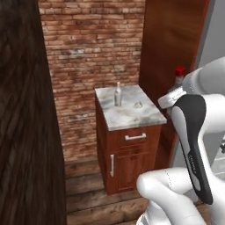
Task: Place the liquors on the top shelf of the fridge to keep them out of children's reach, and place the garlic on lower shelves for easy access.
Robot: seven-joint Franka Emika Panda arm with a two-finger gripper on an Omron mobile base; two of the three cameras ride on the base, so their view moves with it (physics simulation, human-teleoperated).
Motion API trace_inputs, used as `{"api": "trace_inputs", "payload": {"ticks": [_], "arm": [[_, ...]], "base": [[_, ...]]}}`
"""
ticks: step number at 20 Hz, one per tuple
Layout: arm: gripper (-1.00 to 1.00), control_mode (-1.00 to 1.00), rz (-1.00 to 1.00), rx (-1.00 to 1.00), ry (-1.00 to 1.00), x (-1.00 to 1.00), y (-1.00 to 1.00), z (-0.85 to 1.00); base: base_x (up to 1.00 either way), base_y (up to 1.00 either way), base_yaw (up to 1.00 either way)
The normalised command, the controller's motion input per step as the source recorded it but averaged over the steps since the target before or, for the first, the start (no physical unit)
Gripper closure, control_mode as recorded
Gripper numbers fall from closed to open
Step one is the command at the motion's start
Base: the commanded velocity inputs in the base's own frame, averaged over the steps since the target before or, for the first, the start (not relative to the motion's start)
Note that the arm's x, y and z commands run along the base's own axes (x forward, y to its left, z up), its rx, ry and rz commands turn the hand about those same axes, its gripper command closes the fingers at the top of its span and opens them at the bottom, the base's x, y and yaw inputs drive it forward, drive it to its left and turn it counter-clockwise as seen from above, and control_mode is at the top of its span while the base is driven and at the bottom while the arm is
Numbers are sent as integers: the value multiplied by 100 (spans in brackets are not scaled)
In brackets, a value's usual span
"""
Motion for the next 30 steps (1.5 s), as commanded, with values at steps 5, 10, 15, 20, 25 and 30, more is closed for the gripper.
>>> {"api": "trace_inputs", "payload": {"ticks": [5, 10, 15, 20, 25, 30], "arm": [[100, 100, 0, 0, 0, 0, 0, 0], [100, 100, 0, 0, 0, 0, 0, 0], [100, 100, 0, 0, 0, 0, 0, 0], [100, 100, 0, 0, 0, 0, 0, 0], [100, 100, 0, 0, 0, 0, 0, 0], [100, 100, 0, 0, 0, 0, 0, 0]], "base": [[-58, -2, -40], [-21, -5, -56], [-1, -13, -53], [32, -38, -24], [52, -66, -2], [55, -76, 0]]}}
